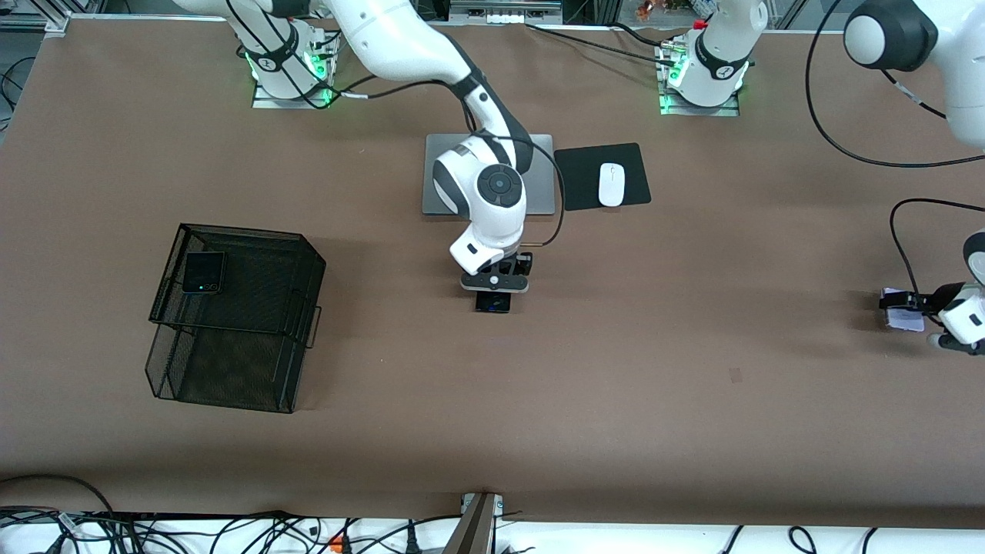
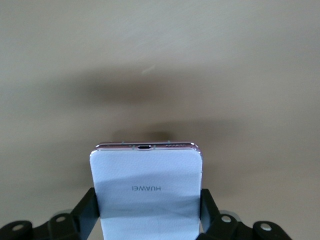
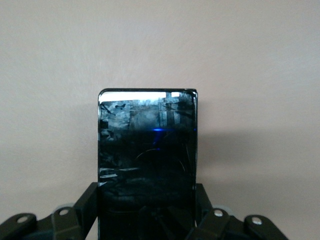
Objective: Place phones with both arms
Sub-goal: 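Carry the tall phone into the basket while the left gripper carries the white phone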
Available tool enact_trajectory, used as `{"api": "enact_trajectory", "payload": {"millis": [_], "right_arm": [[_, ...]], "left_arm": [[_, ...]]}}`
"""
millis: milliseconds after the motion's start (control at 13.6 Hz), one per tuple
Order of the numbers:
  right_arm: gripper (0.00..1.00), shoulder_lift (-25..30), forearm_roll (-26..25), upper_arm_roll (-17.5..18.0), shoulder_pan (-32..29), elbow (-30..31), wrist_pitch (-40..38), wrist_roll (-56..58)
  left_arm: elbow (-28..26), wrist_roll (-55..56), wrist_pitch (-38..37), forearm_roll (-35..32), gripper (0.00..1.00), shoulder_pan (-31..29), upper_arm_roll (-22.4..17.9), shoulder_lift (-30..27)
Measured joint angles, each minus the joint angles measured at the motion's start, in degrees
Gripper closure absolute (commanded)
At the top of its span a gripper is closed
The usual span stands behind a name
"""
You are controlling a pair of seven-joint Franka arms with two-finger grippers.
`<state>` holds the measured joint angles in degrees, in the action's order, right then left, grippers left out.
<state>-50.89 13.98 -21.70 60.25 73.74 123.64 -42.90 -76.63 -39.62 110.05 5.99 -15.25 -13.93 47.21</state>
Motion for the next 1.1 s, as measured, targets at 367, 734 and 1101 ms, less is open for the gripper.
{"api": "enact_trajectory", "payload": {"millis": [367, 734, 1101], "right_arm": [[1.00, 14.31, -0.01, -6.55, -3.48, 0.12, -20.42, 9.71], [1.00, 24.14, 0.02, -19.99, -5.57, 14.22, -21.72, 30.40], [1.00, 29.38, 0.04, -27.83, -6.00, 32.86, -8.12, 45.40]], "left_arm": [[5.58, 7.25, -13.23, 0.71, 0.85, 13.59, 1.28, -3.11], [3.31, 23.50, -13.28, 9.63, 0.84, 24.53, 10.87, -1.71], [2.15, 38.04, -3.49, 12.92, 0.84, 34.26, 13.77, -0.60]]}}
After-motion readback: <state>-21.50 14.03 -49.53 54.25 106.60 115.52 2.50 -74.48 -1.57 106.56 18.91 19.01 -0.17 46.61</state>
